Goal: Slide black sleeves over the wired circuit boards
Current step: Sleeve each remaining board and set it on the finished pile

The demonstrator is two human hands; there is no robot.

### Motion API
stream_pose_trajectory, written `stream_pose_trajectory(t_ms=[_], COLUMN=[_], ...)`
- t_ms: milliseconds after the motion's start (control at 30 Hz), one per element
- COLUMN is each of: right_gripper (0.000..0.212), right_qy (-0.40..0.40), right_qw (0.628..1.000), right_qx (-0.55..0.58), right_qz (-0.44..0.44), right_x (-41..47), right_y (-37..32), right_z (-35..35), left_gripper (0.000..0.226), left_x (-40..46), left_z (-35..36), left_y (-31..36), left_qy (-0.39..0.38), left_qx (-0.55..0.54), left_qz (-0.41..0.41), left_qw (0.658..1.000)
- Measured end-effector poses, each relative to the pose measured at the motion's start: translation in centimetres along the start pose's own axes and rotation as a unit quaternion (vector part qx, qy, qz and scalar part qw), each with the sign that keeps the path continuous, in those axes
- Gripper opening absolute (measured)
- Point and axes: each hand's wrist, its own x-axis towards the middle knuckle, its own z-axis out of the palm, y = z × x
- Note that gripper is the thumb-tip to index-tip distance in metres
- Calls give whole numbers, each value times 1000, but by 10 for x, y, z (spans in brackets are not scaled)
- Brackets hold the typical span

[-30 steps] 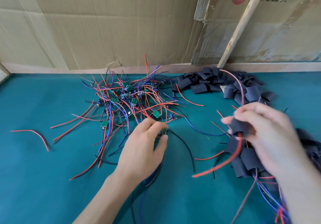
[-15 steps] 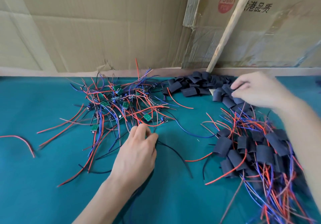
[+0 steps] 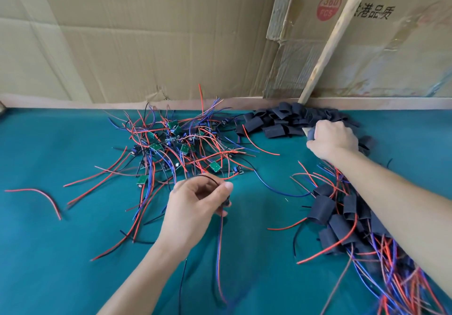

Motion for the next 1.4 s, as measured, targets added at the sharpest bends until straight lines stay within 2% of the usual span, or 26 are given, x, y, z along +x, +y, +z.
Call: stream_pose_trajectory(t_ms=[67,167,333,400,467,500,567,600,700,833,933,1167,1300,1400], right_gripper=[24,40,39,43,44,44,40,36,26,26,29,29,32,32], right_qy=[3,22,35,34,27,20,-3,-5,-28,-31,-1,47,14,-40], right_qw=[1000,999,998,998,986,963,873,831,743,703,702,787,807,802], right_qx=[-16,-44,-51,16,160,270,485,548,646,674,661,540,533,546], right_qz=[-2,-7,15,41,42,18,-53,-95,-174,-225,-265,-294,-254,-239], right_x=[3,8,11,9,1,-9,-45,-66,-123,-159,-169,-177,-179,-185], right_y=[-3,-9,-15,-18,-23,-27,-36,-40,-58,-80,-92,-98,-98,-99], right_z=[0,1,1,-12,-34,-46,-69,-76,-91,-98,-100,-80,-60,-42], left_gripper=[22,25,32,35,36,36,35,33,31,35,35,36,40,41], left_x=[0,1,-1,-1,-1,-1,-1,-2,-3,-5,-6,-5,-6,-7], left_z=[0,0,1,1,1,0,1,0,0,2,4,2,2,2], left_y=[-2,-6,-6,-4,-2,-2,-2,-2,-3,-4,-4,-2,0,3], left_qy=[-18,-37,-38,-36,-26,-18,-5,1,3,4,8,11,23,29], left_qx=[-8,37,129,151,167,178,194,193,189,207,214,220,241,221], left_qz=[-17,-29,-11,0,9,13,13,11,4,17,20,40,90,110], left_qw=[1000,998,991,988,986,984,981,981,982,978,977,975,966,969])
